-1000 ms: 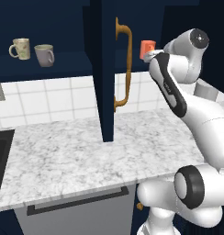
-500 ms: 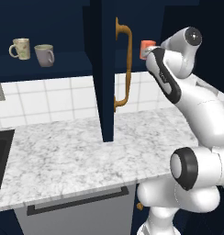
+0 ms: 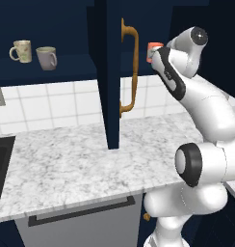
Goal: Gather all objects into one cabinet and sort the glasses and bowls to opposite sides.
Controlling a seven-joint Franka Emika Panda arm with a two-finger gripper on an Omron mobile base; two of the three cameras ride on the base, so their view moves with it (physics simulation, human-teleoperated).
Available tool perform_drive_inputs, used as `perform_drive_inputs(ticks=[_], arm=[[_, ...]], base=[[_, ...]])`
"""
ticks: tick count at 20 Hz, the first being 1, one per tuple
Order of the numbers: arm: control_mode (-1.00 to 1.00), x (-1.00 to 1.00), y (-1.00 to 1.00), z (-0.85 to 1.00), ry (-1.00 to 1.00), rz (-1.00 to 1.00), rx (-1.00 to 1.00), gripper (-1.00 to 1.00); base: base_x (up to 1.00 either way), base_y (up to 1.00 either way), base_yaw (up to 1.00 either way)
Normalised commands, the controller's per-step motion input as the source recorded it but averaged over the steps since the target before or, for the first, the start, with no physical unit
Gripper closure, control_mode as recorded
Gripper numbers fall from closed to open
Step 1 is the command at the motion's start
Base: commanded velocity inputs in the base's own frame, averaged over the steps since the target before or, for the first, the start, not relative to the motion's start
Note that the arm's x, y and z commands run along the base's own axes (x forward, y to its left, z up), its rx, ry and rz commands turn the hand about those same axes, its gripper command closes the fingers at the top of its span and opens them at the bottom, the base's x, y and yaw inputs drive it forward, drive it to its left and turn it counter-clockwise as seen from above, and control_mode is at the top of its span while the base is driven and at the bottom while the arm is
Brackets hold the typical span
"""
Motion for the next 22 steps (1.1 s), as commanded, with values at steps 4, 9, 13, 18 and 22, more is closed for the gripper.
perform_drive_inputs(ticks=[4,9,13,18,22], arm=[[-1.0,0.34,0.0,0.0,0.0,0.0,0.0,-1.0],[-1.0,0.27,0.0,0.0,0.0,0.0,0.0,-1.0],[-1.0,0.21,0.0,0.0,0.0,0.0,0.0,-1.0],[-1.0,0.11,0.0,0.0,0.0,0.0,0.0,-1.0],[-1.0,0.16,0.0,0.0,0.0,0.0,0.0,-1.0]], base=[[0.0,0.0,0.0],[0.0,0.0,0.0],[0.0,0.0,0.0],[0.0,0.0,0.0],[0.0,0.0,0.0]])
